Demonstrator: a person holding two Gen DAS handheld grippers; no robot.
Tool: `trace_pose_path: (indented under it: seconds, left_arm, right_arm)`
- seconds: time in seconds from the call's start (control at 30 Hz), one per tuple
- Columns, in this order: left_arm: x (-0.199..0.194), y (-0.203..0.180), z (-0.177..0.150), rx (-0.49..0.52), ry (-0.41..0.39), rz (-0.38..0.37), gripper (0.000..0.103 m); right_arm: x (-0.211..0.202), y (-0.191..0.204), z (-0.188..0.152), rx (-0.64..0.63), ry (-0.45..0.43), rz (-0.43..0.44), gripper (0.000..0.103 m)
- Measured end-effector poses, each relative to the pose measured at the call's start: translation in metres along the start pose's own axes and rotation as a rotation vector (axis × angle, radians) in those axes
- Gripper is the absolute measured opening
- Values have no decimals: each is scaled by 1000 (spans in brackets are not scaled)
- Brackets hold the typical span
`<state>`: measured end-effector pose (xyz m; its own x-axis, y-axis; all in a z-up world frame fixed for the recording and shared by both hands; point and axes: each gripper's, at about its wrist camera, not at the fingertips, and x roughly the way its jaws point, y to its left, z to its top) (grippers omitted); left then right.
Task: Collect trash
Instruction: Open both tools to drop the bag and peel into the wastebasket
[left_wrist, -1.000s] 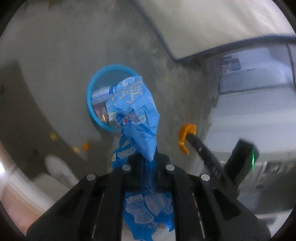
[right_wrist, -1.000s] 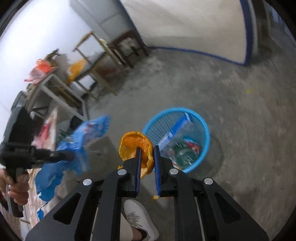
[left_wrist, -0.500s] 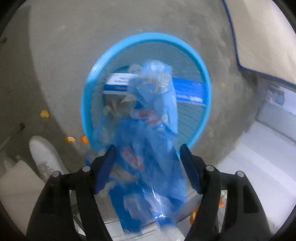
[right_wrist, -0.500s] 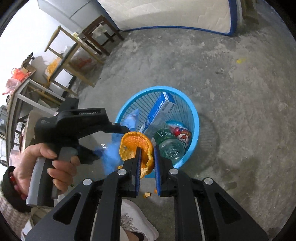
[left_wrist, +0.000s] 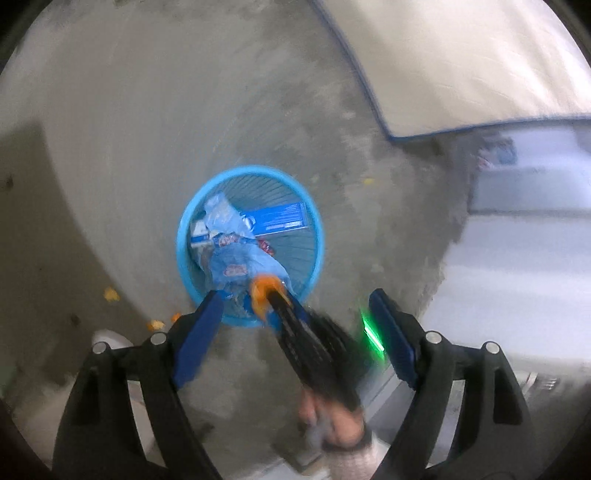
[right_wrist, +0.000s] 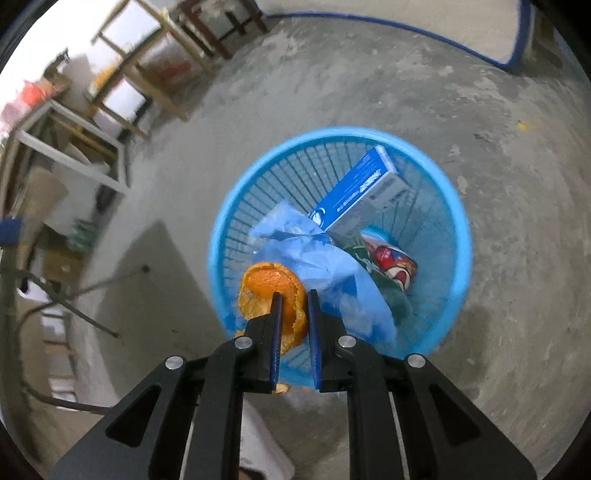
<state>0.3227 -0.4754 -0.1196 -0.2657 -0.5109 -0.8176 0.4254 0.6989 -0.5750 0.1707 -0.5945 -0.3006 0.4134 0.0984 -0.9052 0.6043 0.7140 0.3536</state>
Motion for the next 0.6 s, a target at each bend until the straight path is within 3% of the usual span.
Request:
trace_pose_path:
  seconds: [0.13,0.23,0.37,0.47,0.53,0.6]
  left_arm:
    - [-86,7,-40,85,-118,13,81]
    - [-137,31,-75,74,-205,36,82]
    - [-183,66,-119,40,-293,59,82]
    - [-216,98,-156,-24,-390,30,82]
    - [-234,114,-177,-52,-458,24,82]
    - [-252,130,-197,-76,-525,16,82]
  right_arm:
    - [56,11,9,-68,102,-85,13]
    - [90,20,3,-118,218,-98,14]
    - [102,37,-2,-210,287,-127,18]
    - [81,42,1,-204,254,-76,25]
    - [56,43,6,-186,213,-34,38]
    - [34,44,9,-174,171,2,38]
